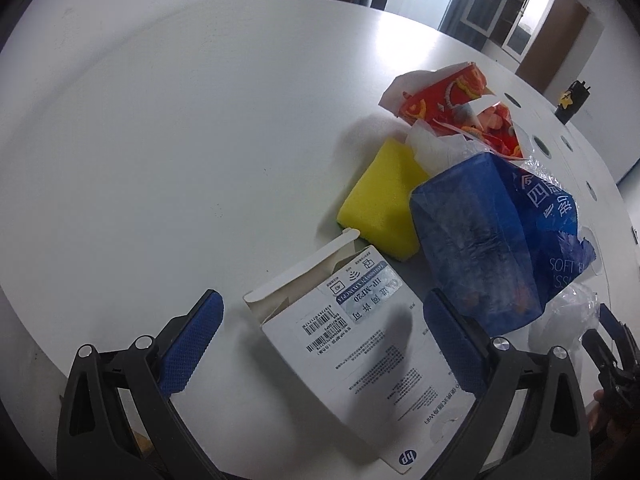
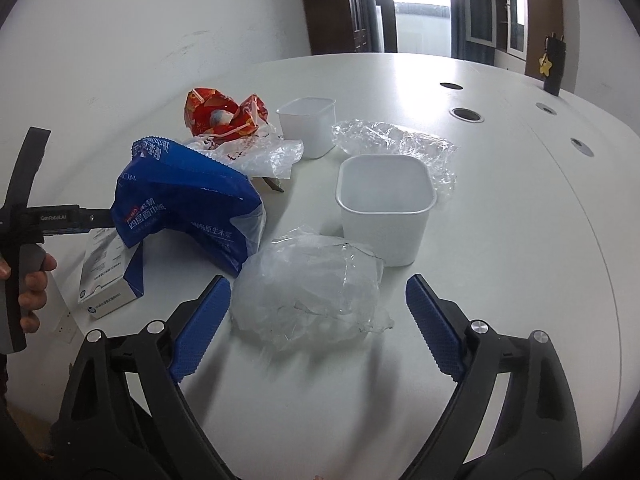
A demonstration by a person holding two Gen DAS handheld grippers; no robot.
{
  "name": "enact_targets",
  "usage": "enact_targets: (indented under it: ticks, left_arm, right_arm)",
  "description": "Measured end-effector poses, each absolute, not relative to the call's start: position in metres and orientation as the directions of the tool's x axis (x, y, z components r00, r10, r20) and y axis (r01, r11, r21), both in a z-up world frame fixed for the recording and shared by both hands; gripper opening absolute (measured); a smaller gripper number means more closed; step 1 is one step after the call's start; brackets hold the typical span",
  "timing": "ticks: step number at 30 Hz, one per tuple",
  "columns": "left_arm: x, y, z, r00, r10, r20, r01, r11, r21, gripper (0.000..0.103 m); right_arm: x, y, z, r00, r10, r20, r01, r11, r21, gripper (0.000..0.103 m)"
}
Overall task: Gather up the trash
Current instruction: 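Grasp the clear plastic bag with the right gripper while the left gripper grasps the white HP box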
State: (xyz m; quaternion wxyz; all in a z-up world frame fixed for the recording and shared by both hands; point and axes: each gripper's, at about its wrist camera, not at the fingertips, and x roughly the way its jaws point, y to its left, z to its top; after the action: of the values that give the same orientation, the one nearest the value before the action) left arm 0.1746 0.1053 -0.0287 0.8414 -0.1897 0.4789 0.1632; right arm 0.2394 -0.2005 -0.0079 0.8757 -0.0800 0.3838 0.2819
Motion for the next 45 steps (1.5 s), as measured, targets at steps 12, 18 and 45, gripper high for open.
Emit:
enact_targets:
  ticks: [12, 18, 45]
  left_arm:
    - [0.193, 0.087, -0.04, 0.38, 0.107, -0.919, -0.519, 0.847, -0.116, 0.097]
    - [0.195, 0.073, -0.039, 0.365, 0.126, -0.922, -0.478, 0.876, -0.069, 0.094]
    - [0.117, 0.075, -0.016, 0.561, 0.088, -0.823, -0.319, 0.941, -0.117, 0.025]
  right_arm:
    - [0.239, -0.192, -0.024, 0.499, 0.443, -0.745, -0.585, 0.806, 0.088, 0.07]
    - [0.237, -0.195, -0.024, 0.5, 0.444, -0.743, -0.575, 0.812, 0.099, 0.058]
    - [0.138, -0.217, -0.009, 0.575, 0.525, -0.628, -0.565, 0.809, 0.16, 0.029]
